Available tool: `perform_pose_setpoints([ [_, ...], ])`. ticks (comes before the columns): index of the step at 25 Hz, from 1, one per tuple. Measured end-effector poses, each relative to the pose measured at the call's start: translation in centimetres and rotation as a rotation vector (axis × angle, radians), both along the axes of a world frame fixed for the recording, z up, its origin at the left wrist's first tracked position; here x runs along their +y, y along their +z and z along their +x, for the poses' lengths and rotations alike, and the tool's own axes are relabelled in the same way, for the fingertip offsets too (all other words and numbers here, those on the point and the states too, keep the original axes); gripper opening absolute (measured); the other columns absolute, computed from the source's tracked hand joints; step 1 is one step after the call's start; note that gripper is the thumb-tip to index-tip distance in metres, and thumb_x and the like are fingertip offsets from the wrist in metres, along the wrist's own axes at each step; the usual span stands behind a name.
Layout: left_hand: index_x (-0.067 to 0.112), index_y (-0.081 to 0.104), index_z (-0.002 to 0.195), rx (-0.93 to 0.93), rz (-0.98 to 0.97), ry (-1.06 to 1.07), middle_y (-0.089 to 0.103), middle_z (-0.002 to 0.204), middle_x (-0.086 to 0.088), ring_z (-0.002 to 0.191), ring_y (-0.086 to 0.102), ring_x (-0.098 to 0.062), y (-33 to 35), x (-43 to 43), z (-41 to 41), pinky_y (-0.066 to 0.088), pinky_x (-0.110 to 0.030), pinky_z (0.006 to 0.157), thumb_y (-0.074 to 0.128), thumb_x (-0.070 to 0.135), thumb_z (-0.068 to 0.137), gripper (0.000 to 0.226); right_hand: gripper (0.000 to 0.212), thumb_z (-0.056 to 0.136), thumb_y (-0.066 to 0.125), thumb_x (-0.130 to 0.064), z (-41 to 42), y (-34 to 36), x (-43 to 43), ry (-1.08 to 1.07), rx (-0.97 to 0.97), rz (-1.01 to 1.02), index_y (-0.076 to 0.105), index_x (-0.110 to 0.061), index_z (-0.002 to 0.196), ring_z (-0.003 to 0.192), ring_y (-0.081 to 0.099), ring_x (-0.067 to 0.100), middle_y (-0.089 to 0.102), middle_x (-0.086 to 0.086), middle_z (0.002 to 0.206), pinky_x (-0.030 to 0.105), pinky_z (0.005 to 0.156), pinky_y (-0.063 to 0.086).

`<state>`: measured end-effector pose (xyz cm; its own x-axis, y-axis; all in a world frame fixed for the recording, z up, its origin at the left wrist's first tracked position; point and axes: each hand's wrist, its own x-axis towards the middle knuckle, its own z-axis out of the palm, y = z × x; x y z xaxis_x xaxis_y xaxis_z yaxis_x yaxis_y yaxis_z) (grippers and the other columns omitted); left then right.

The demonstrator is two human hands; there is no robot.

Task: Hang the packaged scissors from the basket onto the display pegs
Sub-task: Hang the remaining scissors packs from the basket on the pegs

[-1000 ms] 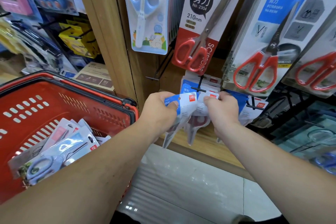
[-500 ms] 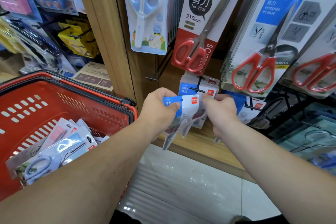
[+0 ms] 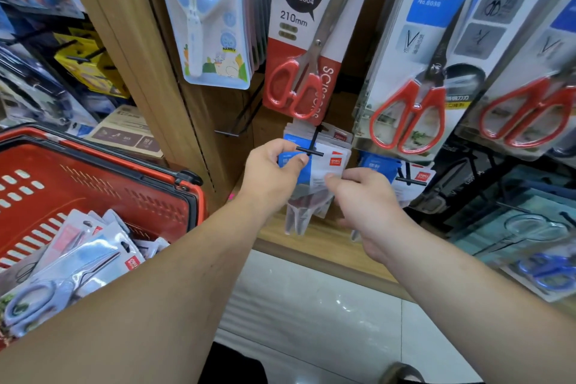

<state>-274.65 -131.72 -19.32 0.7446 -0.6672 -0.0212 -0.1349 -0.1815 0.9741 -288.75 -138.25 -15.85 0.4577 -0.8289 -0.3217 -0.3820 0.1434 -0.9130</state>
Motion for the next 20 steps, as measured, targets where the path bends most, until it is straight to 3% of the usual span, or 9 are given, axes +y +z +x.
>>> perform_pose_setpoints([
  [4, 0.028, 0.075, 0.097, -0.006, -0.017, 0.021, 0.075, 0.101, -0.002, 0.093, 0.073, -0.021, 0.4, 0.0, 0.4, 0.061, -0.036, 0.071, 0.073, 0.019, 0.099, 0.009, 0.025, 0.100, 0.067, -0.036, -0.7, -0.5, -1.1, 0.168, 0.114, -0.222, 0.077, -0.020, 0.084, 0.082, 0.067, 0.013, 0.073, -0.006, 0.078, 0.035, 0.080, 0.055],
  [6, 0.026, 0.076, 0.098, -0.024, 0.002, 0.028, 0.075, 0.104, -0.001, 0.096, 0.073, -0.018, 0.4, 0.1, 0.5, 0.062, -0.032, 0.074, 0.073, 0.019, 0.099, 0.007, 0.016, 0.099, 0.068, -0.036, -0.9, -1.0, -1.6, 0.193, 0.111, -0.316, 0.079, -0.024, 0.100, 0.089, 0.068, 0.007, 0.074, -0.010, 0.090, 0.031, 0.085, 0.056],
  [8, 0.021, 0.076, 0.104, -0.015, 0.016, 0.026, 0.073, 0.108, -0.001, 0.098, 0.073, -0.017, 0.6, 0.2, 0.5, 0.064, -0.026, 0.073, 0.072, 0.019, 0.099, 0.006, 0.019, 0.099, 0.069, -0.036, -0.9, -1.1, -1.9, 0.182, 0.094, -0.337, 0.077, -0.023, 0.111, 0.094, 0.067, 0.003, 0.074, -0.011, 0.097, 0.028, 0.087, 0.056],
  [11, 0.019, 0.076, 0.103, -0.048, 0.006, 0.009, 0.071, 0.104, 0.001, 0.090, 0.070, -0.011, 0.9, 0.1, 0.3, 0.057, -0.015, 0.064, 0.072, 0.017, 0.100, 0.006, 0.020, 0.098, 0.070, -0.037, -0.6, -1.3, -1.9, 0.171, 0.077, -0.329, 0.076, -0.023, 0.112, 0.094, 0.068, 0.003, 0.074, -0.011, 0.097, 0.030, 0.089, 0.056],
  [15, 0.021, 0.073, 0.099, -0.073, 0.027, -0.004, 0.068, 0.097, 0.010, 0.087, 0.064, -0.007, 1.0, -0.7, 0.1, 0.058, -0.019, 0.068, 0.067, 0.009, 0.100, 0.014, 0.013, 0.099, 0.070, -0.033, -0.1, -1.2, -1.5, 0.165, 0.064, -0.294, 0.076, -0.024, 0.106, 0.082, 0.067, 0.001, 0.074, -0.011, 0.085, 0.032, 0.089, 0.058],
  [18, 0.024, 0.073, 0.100, -0.074, 0.025, 0.020, 0.067, 0.094, 0.014, 0.086, 0.066, -0.007, 0.8, -1.2, 0.3, 0.053, -0.013, 0.064, 0.067, 0.005, 0.100, 0.020, 0.008, 0.099, 0.070, -0.034, 0.0, -1.1, -1.5, 0.151, 0.051, -0.251, 0.075, -0.028, 0.101, 0.083, 0.071, 0.007, 0.075, -0.008, 0.083, 0.037, 0.091, 0.060],
  [20, 0.026, 0.073, 0.100, -0.135, 0.048, 0.056, 0.068, 0.094, 0.016, 0.091, 0.069, -0.009, 0.5, -1.7, 0.2, 0.059, -0.020, 0.072, 0.067, 0.005, 0.099, 0.022, 0.009, 0.098, 0.070, -0.035, -0.1, -1.0, -1.5, 0.151, 0.055, -0.232, 0.074, -0.029, 0.094, 0.086, 0.073, 0.011, 0.076, -0.007, 0.084, 0.040, 0.091, 0.060],
])
